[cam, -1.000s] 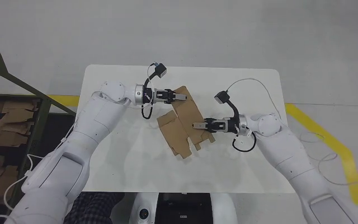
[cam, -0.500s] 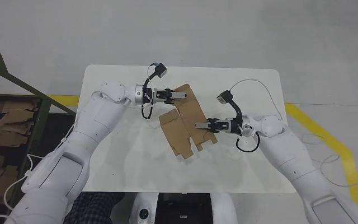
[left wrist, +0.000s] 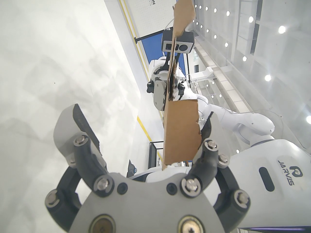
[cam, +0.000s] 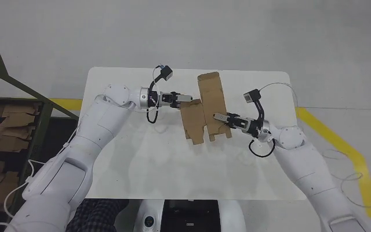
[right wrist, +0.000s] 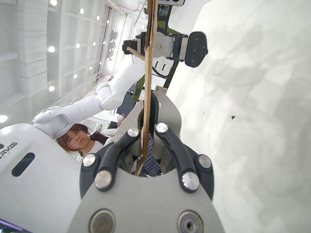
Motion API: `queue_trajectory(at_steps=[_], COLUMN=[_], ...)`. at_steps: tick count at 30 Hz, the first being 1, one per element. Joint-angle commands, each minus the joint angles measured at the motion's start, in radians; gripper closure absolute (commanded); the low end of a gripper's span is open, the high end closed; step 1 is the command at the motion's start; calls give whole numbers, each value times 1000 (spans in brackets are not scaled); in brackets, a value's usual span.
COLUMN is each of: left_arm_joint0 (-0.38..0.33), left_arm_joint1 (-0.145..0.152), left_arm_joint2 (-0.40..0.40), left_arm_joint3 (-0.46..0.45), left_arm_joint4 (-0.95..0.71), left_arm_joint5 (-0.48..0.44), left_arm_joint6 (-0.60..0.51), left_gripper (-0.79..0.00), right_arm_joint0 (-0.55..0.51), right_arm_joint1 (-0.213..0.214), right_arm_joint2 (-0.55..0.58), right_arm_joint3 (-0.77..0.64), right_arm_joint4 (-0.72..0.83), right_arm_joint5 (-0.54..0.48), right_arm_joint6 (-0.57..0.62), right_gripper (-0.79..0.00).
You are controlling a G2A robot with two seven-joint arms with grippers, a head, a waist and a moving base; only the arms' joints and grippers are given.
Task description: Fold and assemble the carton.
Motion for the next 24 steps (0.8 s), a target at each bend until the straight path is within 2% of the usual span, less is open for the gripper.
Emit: queue_trajectory(at_steps=[1, 7, 15, 24], left_arm_joint0=[0, 0, 0, 0], left_arm_joint1=[0, 0, 0, 0], left_arm_joint2=[0, 0, 0, 0], left_arm_joint3=[0, 0, 0, 0], left_arm_joint4=[0, 0, 0, 0], left_arm_joint5=[0, 0, 0, 0], left_arm_joint6=[0, 0, 0, 0], left_gripper=[-785, -785, -785, -785], right_arm_joint0=[-27, -102, -164, -226], right_arm_joint1=[3, 11, 12, -3], right_arm_joint2=[18, 64, 109, 100], right_arm_joint3=[-38, -138, -191, -284], right_arm_joint4=[-73, -172, -127, -185], right_arm_joint5=[30, 102, 147, 247], right_arm_joint6=[-98, -236, -315, -517], right_gripper=[0, 0, 0, 0])
